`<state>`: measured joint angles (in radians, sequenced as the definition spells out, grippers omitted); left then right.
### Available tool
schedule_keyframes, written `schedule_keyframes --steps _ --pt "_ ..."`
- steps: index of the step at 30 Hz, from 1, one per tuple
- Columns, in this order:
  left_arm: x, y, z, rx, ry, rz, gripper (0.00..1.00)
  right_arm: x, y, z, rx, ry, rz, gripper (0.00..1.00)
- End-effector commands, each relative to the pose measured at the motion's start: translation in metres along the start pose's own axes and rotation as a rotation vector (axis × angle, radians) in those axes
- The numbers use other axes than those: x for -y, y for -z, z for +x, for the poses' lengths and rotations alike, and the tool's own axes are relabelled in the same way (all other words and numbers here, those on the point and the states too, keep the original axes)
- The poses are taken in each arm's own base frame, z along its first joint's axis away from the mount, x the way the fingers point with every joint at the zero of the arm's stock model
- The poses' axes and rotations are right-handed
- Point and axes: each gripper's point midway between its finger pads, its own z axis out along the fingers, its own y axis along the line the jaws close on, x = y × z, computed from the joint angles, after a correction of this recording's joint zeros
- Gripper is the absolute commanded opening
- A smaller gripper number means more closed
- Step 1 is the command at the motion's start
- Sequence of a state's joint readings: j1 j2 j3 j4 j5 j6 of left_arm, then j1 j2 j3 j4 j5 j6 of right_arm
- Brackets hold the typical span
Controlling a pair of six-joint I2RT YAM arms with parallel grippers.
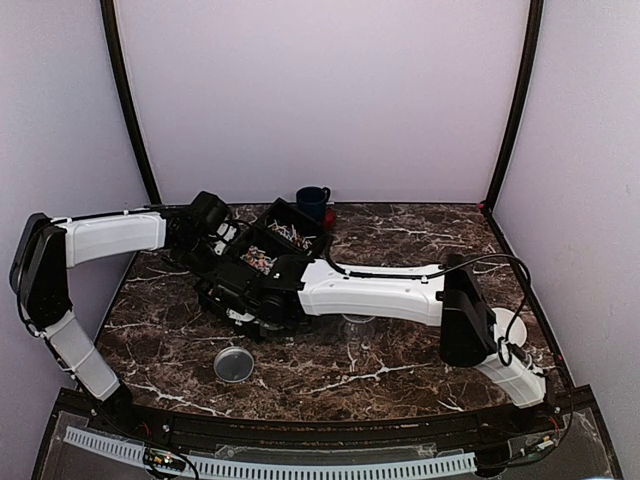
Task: Pack the candies
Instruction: Scoop the fake candies from the storage box.
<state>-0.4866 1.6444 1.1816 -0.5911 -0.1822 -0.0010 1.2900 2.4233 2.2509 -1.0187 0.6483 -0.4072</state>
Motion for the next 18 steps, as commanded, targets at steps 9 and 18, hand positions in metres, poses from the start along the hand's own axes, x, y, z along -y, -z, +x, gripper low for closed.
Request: schedule_keyframes --steps 9,18 --pt "0.016 0.048 -0.051 0.296 0.049 0.129 0.00 -0.010 -0.013 -0.053 0.191 -0.079 -0.032 0.00" --pt "0.017 0.059 -0.056 0.351 0.054 0.139 0.00 -0.039 -0.026 -0.069 0.261 -0.120 -0.147 0.00"
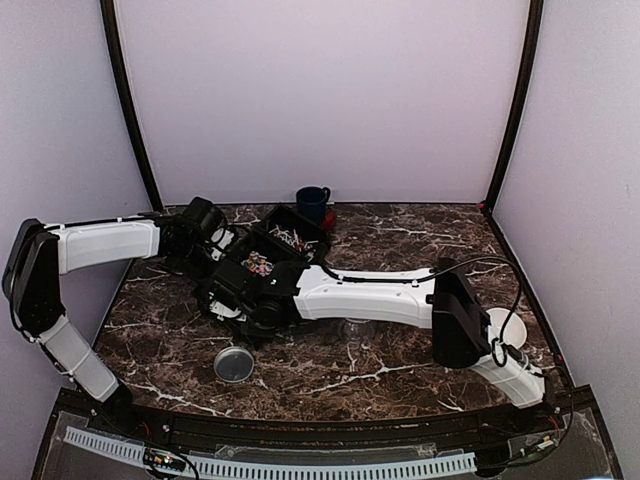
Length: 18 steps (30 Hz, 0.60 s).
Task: Pack the candies
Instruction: Scoop the fake candies from the storage box.
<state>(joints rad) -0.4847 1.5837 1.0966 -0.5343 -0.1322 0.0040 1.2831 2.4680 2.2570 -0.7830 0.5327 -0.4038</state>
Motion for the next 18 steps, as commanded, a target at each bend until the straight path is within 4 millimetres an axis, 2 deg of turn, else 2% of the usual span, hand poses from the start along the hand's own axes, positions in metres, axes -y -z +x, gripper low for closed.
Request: schedule_keyframes --steps 1,4,7,9,12,18 --pt "0.012 0.054 -0.068 0.324 0.046 0.089 0.00 -0.038 -0.017 -0.011 0.065 -0.019 -0.126 0.00" --pt "0.014 0.052 -0.067 0.322 0.049 0.101 0.00 -0.045 -0.017 -0.009 0.085 -0.060 -0.178 0.00" --pt "0.014 0.050 -0.066 0.313 0.056 0.101 0.00 -0.045 -0.016 -0.009 0.130 -0.163 -0.251 0.00" --pt "0.013 0.049 -0.066 0.310 0.060 0.095 0.00 -0.033 -0.009 -0.012 0.189 -0.254 -0.277 0.00" --pt "0.012 0.051 -0.066 0.319 0.066 0.088 0.00 -0.018 -0.005 -0.004 0.242 -0.350 -0.268 0.00" --pt "0.008 0.048 -0.064 0.308 0.078 0.074 0.00 -0.001 0.015 0.009 0.324 -0.390 -0.230 0.00"
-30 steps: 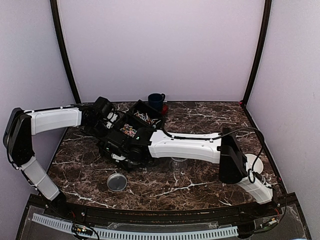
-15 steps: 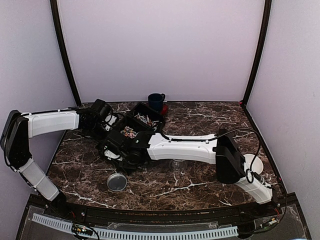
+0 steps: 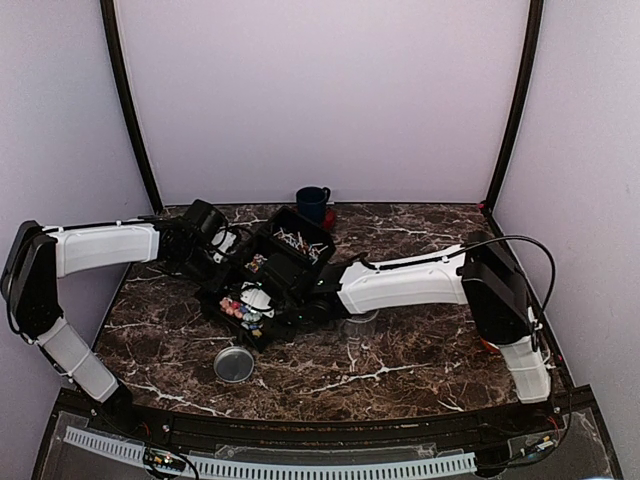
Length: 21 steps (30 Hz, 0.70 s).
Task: Pack the candies
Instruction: Scoop the fake candies from the storage box, then place the fake candies in the packing bottle.
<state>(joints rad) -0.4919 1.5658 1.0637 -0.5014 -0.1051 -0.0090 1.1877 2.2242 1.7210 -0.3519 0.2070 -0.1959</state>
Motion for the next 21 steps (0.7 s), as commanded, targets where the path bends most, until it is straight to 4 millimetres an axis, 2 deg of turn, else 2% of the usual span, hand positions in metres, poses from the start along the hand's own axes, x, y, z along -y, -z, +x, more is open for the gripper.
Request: schedule_keyframes --steps 1,6,11,21 --pt "0.002 0.047 -0.067 0.290 0.067 0.044 0.00 0.003 0.024 -0.025 0.140 -0.050 -0.022 0.00" --pt "-0.003 0.049 -0.067 0.294 0.082 0.036 0.00 0.010 0.036 -0.022 0.161 -0.058 -0.001 0.00" --pt "-0.007 0.048 -0.067 0.292 0.091 0.031 0.00 0.018 0.056 -0.020 0.179 -0.053 0.027 0.00" --pt "-0.007 0.048 -0.067 0.291 0.093 0.040 0.00 0.049 0.093 -0.002 0.148 -0.060 0.118 0.00"
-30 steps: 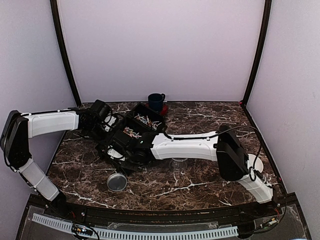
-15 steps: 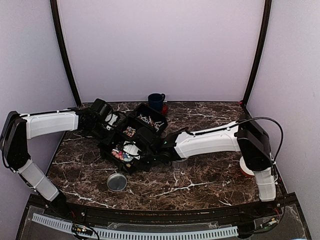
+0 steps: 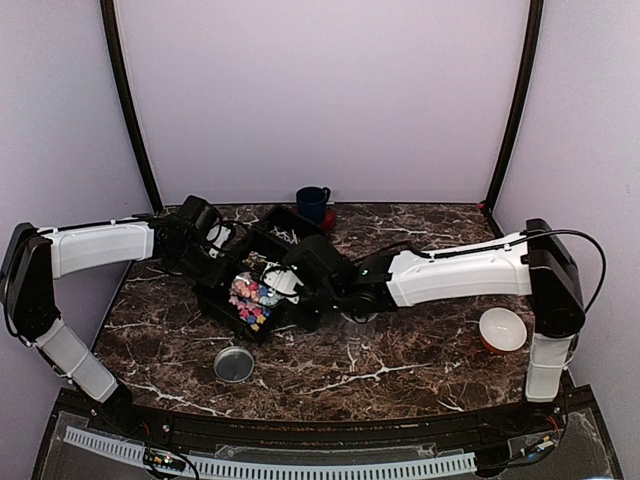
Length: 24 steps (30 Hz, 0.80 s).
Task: Pack the candies
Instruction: Place the fake candies in the packing bottle.
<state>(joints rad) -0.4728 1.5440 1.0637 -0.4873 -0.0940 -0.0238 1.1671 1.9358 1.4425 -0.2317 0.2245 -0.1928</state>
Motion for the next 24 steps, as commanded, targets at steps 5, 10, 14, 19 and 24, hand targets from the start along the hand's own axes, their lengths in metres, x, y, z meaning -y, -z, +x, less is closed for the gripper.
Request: schedule_keyframes --steps 5,10,14,19,24 --pt "0.001 0.039 -0.061 0.255 0.056 0.043 0.00 0.034 0.044 0.004 0.010 -0.008 0.090 0.00" --pt "0.002 0.040 -0.061 0.255 0.057 0.049 0.00 0.049 0.075 0.020 -0.015 -0.020 0.125 0.00" --pt "0.003 0.042 -0.062 0.260 0.057 0.060 0.00 0.062 0.111 0.026 0.017 -0.062 0.171 0.00" --pt "0.004 0.044 -0.064 0.268 0.057 0.073 0.00 0.068 0.144 0.037 0.135 -0.127 0.207 0.00" --pt "0.004 0.045 -0.064 0.270 0.060 0.077 0.00 0.071 0.163 0.039 0.242 -0.176 0.229 0.00"
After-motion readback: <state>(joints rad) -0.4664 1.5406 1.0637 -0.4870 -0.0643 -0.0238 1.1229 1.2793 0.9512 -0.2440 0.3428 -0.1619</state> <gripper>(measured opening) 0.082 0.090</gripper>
